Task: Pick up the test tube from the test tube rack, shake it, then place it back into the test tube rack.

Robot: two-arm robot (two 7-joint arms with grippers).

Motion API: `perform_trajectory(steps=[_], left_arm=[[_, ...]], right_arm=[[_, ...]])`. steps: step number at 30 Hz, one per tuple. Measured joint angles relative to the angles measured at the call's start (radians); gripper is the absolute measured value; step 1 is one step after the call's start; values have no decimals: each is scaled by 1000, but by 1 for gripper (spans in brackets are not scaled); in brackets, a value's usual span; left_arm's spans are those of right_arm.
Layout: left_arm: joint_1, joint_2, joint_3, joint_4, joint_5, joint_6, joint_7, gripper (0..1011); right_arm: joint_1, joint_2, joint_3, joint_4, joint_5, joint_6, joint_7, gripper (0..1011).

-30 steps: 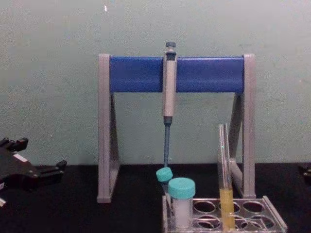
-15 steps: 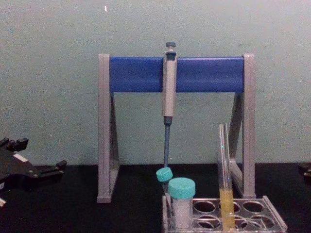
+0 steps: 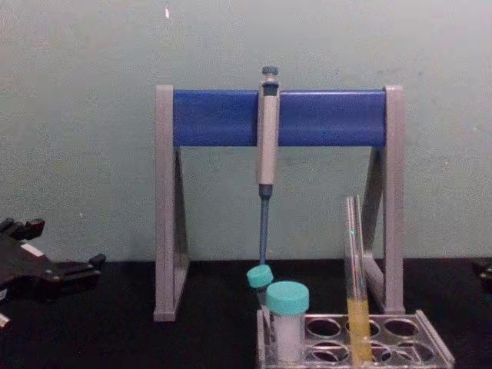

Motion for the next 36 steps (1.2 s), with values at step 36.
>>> perform_trajectory(steps=[36], left_arm=[[0, 0, 0, 0, 0, 0, 0, 1009]], right_arm=[[-73, -45, 68, -119, 113, 53, 194, 1000]])
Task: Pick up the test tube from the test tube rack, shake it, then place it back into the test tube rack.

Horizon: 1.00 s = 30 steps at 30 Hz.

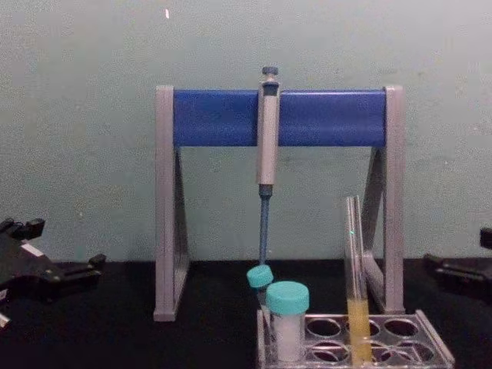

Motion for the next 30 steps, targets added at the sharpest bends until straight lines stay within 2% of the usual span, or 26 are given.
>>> perform_trajectory(steps=[3, 7, 16, 22, 30], left_arm=[[0, 0, 0, 0, 0, 0, 0, 1010], [0, 0, 0, 0, 0, 0, 0, 1010], [0, 0, 0, 0, 0, 0, 0, 1009], [0, 0, 0, 0, 0, 0, 0, 1009], [0, 0, 0, 0, 0, 0, 0, 1010]], right_arm=[[3, -5, 1, -2, 21, 10, 35, 1000], [17, -15, 2, 3, 62, 30, 113, 1000], [52, -31, -7, 25, 110, 61, 253, 1000], [81, -49, -18, 48, 121, 90, 316, 1000], [119, -75, -32, 84, 143, 127, 352, 1000]])
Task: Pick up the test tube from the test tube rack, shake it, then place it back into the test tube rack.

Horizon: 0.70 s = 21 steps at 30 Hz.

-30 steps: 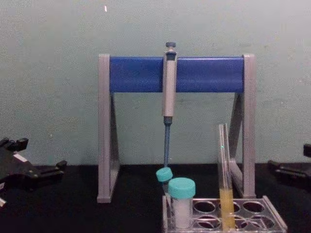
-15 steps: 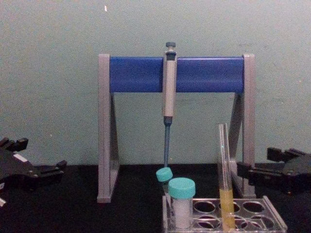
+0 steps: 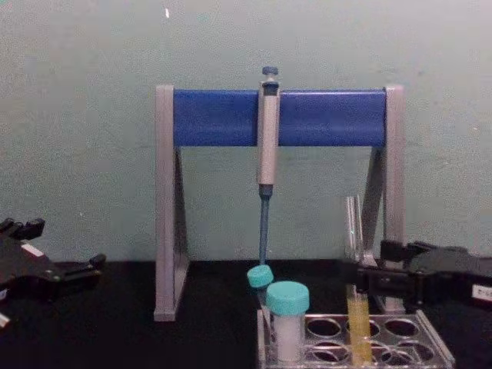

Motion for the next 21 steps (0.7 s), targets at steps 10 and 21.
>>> perform_trajectory(steps=[10, 21], left_arm=[[0, 0, 0, 0, 0, 0, 0, 1009], [0, 0, 0, 0, 0, 0, 0, 1010]], right_arm=[[59, -37, -26, 70, 20, 28, 15, 1000], [83, -48, -38, 99, 21, 16, 25, 1000]])
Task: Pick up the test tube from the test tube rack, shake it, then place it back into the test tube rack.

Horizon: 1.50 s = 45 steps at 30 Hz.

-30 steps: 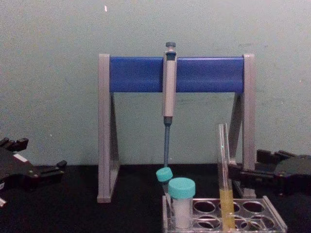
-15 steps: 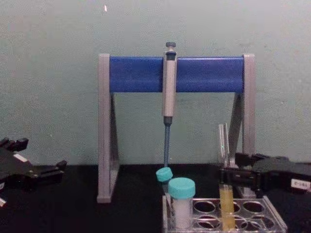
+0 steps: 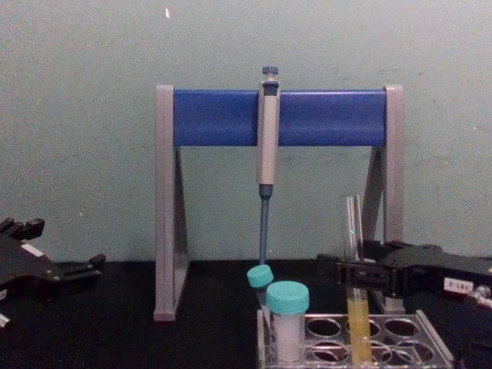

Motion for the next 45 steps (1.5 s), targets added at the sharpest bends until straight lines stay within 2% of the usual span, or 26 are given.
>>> perform_trajectory(steps=[9, 13, 24, 28, 35, 45], left_arm=[[0, 0, 0, 0, 0, 0, 0, 1010], [0, 0, 0, 0, 0, 0, 0, 1010], [0, 0, 0, 0, 0, 0, 0, 1010], [0, 0, 0, 0, 0, 0, 0, 1009], [0, 0, 0, 0, 0, 0, 0, 1009], [0, 0, 0, 0, 0, 0, 0, 1010]], right_arm=[[-3, 1, 2, -2, 0, 1, -1, 995], [-3, 1, 2, -3, 0, 1, -1, 913], [-4, 2, 4, -4, 0, 2, -2, 603], [-4, 2, 4, -4, 0, 2, -3, 439], [-5, 2, 4, -5, 0, 2, -3, 230], [-5, 2, 4, -5, 0, 2, -3, 222]])
